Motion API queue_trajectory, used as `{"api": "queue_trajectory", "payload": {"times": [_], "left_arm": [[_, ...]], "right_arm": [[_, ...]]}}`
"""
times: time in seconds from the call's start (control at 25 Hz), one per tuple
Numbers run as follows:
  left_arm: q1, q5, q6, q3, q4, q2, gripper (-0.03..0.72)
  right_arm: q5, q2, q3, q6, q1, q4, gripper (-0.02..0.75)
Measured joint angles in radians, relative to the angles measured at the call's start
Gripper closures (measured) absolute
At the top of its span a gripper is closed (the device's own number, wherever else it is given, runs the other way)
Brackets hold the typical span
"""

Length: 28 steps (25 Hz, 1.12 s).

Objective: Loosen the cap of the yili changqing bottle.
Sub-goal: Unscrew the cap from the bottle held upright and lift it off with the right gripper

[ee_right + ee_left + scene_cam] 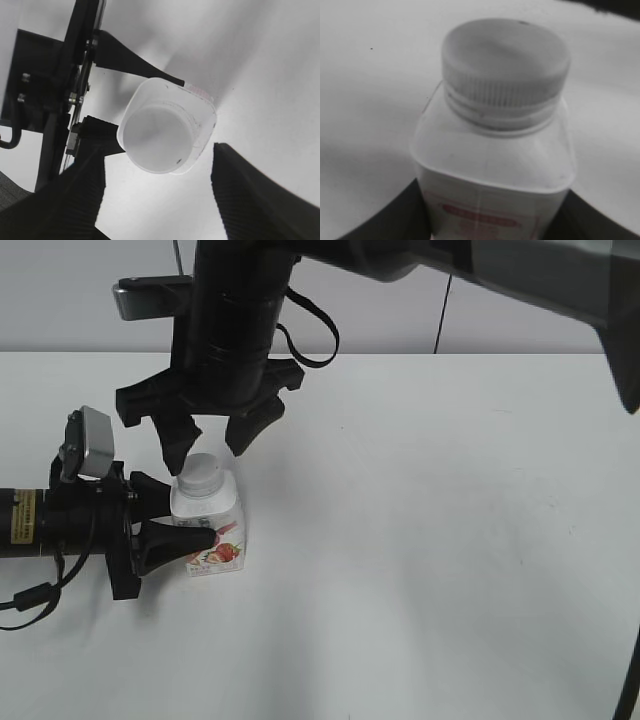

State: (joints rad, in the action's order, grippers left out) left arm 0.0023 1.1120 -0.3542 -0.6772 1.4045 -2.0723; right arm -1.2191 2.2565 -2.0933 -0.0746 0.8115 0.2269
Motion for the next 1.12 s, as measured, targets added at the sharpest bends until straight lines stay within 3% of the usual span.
{"api": "queue_trajectory", "payload": {"times": [0.6,1.12], "left_arm": [[0.0,0.0,0.0,0.0,0.004,0.0,0.326],[0.0,0.0,0.0,0.0,0.007,0.0,0.327]], "right_arm": [[-0.001,0.088,-0.081,0.002,0.0,-0.011,0.214],[-0.001,0.088,-0.046,-0.007,0.001,0.019,0.229]]}}
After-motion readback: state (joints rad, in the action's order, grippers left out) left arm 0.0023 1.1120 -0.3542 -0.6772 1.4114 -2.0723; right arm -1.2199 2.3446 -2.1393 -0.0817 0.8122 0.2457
